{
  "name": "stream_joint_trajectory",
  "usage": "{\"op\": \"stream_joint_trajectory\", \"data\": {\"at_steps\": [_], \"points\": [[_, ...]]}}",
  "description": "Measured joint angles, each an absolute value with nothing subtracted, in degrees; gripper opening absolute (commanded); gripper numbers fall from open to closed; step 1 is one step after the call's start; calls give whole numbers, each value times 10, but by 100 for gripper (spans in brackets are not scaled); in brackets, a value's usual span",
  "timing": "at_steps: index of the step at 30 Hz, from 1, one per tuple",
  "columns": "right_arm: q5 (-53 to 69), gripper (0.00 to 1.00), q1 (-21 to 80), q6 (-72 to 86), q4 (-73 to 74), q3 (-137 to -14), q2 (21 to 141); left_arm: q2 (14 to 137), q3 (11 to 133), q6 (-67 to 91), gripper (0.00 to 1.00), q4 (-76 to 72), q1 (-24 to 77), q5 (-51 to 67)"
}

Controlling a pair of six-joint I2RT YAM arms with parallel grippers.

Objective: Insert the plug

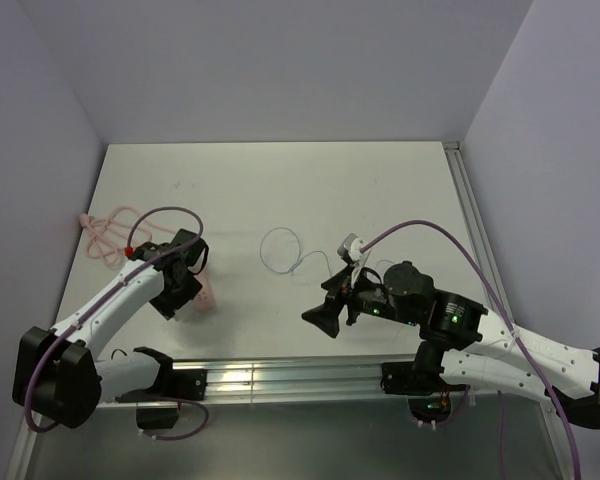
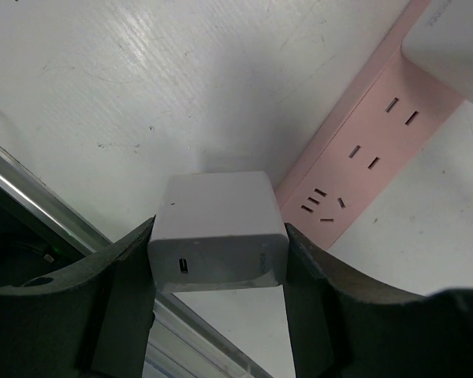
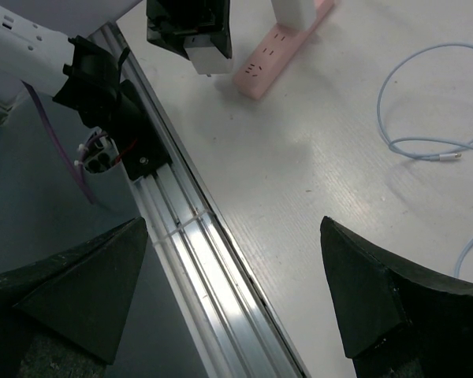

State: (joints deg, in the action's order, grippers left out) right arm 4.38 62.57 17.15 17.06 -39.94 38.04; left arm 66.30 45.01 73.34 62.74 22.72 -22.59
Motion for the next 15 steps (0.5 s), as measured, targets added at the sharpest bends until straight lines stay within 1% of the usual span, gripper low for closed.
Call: {"op": "stream_joint_trajectory", "data": {"at_steps": [11,15], "points": [[44,97,626,171,167,-397,381,726,443,711,0,575,226,-199],[44,97,626,171,166,-397,383,725,446,690,0,554,226,-178]]}}
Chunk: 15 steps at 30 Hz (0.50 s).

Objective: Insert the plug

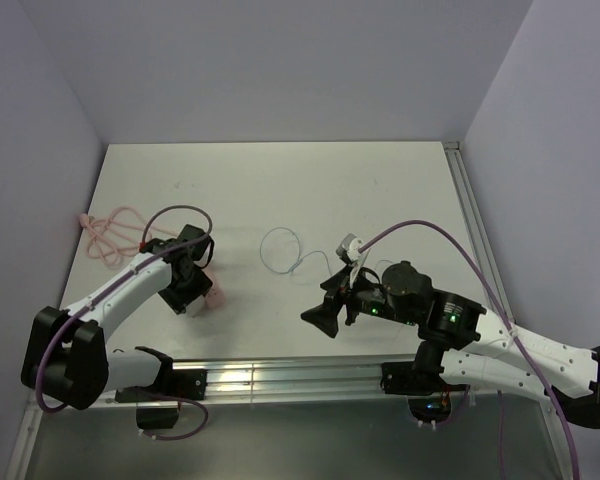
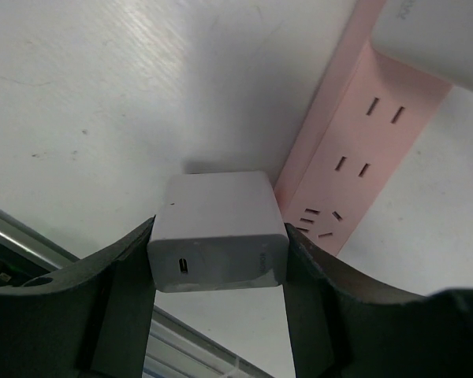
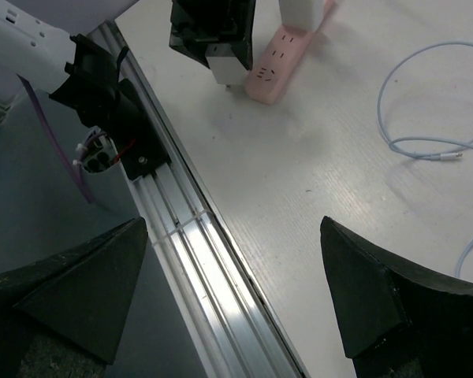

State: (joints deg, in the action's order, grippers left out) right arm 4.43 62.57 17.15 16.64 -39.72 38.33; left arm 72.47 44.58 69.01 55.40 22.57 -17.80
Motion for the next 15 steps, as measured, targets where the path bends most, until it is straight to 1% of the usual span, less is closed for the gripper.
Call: {"op": "stream_joint_trajectory", "data": {"at_steps": [8,15], "points": [[44,97,626,171,166,-397,395,707,451,682,0,533,226,-130],[44,97,626,171,166,-397,395,625,462,698,0,567,226,-133]]}}
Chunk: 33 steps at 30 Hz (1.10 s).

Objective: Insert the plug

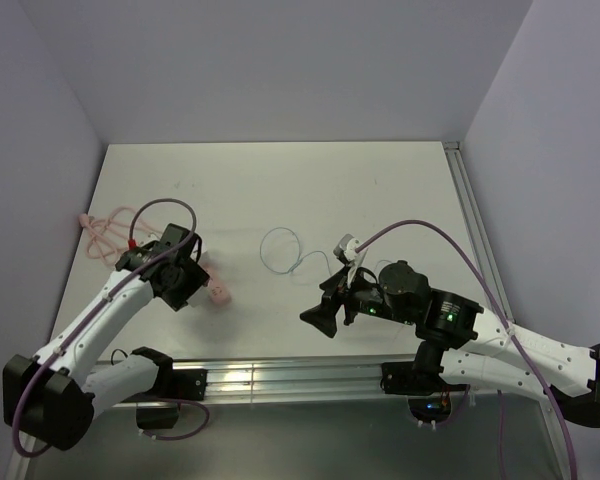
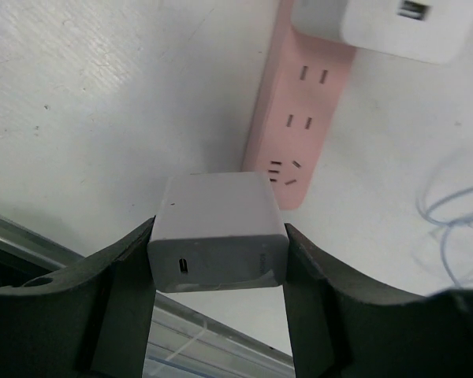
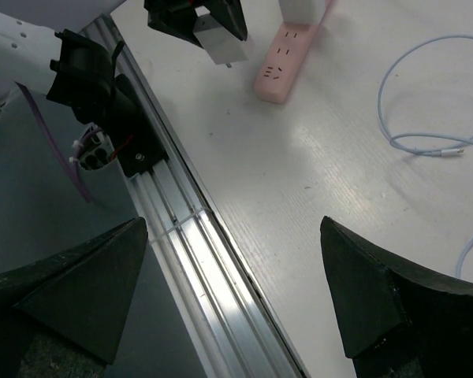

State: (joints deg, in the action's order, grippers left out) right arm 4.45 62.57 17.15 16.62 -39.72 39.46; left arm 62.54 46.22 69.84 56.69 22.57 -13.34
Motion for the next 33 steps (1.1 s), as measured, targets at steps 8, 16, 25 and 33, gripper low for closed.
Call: {"op": "stream_joint_trajectory", "data": {"at_steps": [8,16,25,33], "points": [[47,97,626,171,166,-397,399,580,476,617,0,519,226,-109],[48,97,626,171,166,-397,399,610,470,540,0,438,226,-65],[51,97,626,171,166,-397,399,635,441,519,0,424,226,-60],[54,97,626,171,166,-397,405,636,426,518,0,402,226,-58]]}}
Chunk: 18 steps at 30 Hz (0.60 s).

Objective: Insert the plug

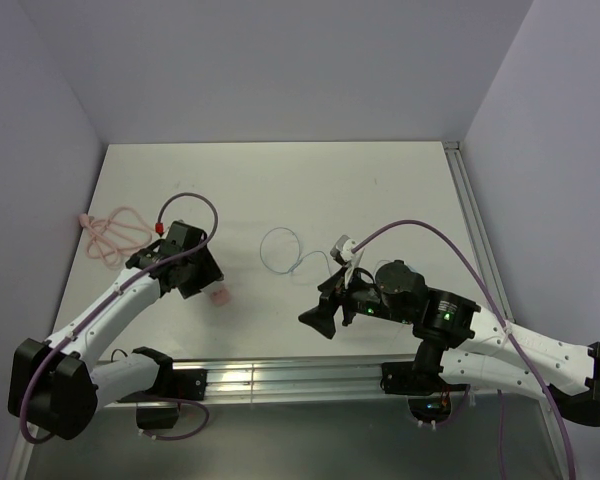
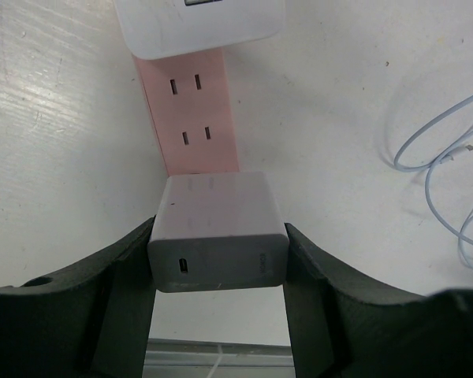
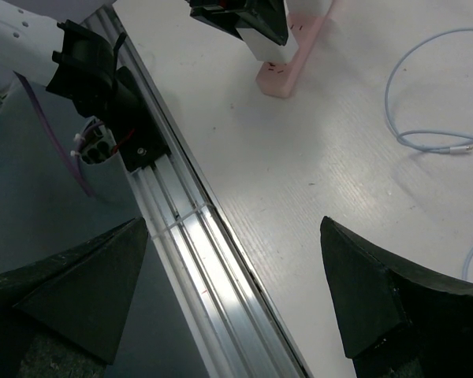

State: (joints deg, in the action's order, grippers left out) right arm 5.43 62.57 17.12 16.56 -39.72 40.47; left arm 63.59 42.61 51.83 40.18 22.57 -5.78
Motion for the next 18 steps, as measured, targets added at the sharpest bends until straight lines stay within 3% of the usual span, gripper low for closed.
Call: {"op": "stream_joint_trajectory", "data": {"at_steps": [18], "points": [[55,97,626,171,163,-397,405,655,437,543,0,401,226,-54]]}}
